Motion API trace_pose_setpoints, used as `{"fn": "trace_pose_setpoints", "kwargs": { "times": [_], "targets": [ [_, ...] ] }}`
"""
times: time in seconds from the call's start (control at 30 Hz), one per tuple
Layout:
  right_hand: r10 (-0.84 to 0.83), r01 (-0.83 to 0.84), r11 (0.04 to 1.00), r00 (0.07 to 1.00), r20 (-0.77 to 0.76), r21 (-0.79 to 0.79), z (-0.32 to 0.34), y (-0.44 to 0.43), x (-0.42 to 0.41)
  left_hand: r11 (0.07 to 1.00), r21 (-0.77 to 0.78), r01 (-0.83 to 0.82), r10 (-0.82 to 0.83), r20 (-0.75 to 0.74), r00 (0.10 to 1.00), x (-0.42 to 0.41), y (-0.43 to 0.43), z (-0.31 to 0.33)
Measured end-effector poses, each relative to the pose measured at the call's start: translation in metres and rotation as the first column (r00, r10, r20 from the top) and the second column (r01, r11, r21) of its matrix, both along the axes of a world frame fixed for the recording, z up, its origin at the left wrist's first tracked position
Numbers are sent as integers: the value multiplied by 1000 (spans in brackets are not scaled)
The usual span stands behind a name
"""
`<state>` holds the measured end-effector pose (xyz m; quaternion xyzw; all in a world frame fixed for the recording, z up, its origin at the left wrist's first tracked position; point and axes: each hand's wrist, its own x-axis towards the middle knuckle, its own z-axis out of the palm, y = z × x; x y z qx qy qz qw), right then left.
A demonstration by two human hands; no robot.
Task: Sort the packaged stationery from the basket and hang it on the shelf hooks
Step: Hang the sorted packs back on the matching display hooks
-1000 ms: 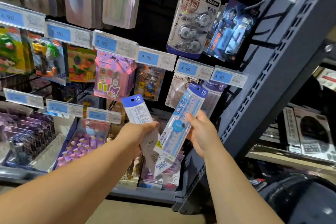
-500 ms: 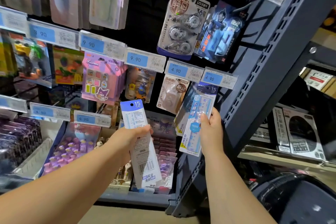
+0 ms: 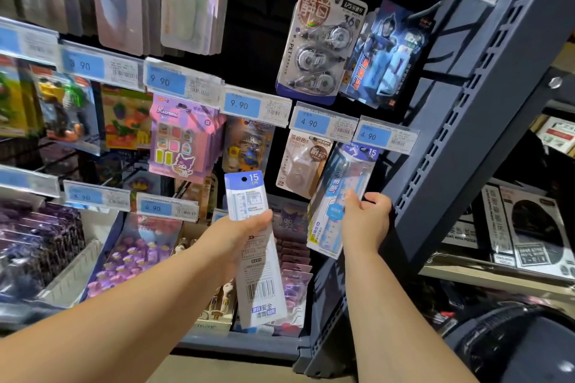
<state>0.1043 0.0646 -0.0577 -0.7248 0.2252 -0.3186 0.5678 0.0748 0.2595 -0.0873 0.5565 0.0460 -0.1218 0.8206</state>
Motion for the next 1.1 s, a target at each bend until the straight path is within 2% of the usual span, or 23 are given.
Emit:
{"fn": "trace_pose_setpoints", "kwargs": {
  "times": [0.1, 0.2, 0.23, 0.27, 0.3, 0.33, 0.37, 0.43, 0.5, 0.57, 0.87, 1.03, 1.1],
  "targets": [
    [-41, 38, 989, 999, -21, -145, -2, 8, -2, 1000, 8, -3, 3, 12, 1000, 1, -1, 2],
    [-91, 102, 902, 995, 47, -420, -1, 19, -13, 1000, -4, 9, -9, 38, 999, 0, -2, 6],
    [-66, 95, 881, 995, 77, -463, 1, 22, -16, 1000, -8, 16, -15, 49, 999, -1, -2, 7],
    [18, 19, 883, 997, 74, -469, 5, 25, -20, 1000, -11, 20, -19, 62, 998, -1, -3, 8],
    [151, -125, 889, 988, 23, -440, 5, 28, -22, 1000, -7, 23, -22, 74, 997, -1, -3, 9],
    [318, -320, 870, 946, -67, -374, 7, 32, -25, 1000, -1, 23, -23, 88, 996, -2, -3, 11],
    [474, -504, 814, 864, -171, -289, 6, 36, -27, 1000, 0, 20, -20, 101, 995, -2, -4, 11],
    [649, -736, 649, 669, -363, -194, 2, 44, -30, 1000, -8, 2, -1, 122, 993, -1, -5, 12],
    [716, -839, 529, 522, -463, -128, -4, 48, -32, 999, -30, -21, 24, 120, 992, 0, -5, 14],
    [754, -872, 483, 462, -467, -84, -5, 49, -34, 997, -62, -35, 42, 106, 994, 1, -6, 16],
    [762, -835, 536, 543, -352, -126, -2, 56, -37, 990, -96, -107, 121, 147, 982, 0, -9, 21],
    [727, -785, 599, 617, -302, -161, 0, 55, -35, 990, -31, -139, 142, 146, 979, 3, -9, 21],
    [714, -765, 627, 640, -285, -147, 0, 54, -34, 978, 5, -207, 205, 129, 970, 6, -11, 19]
  ]
}}
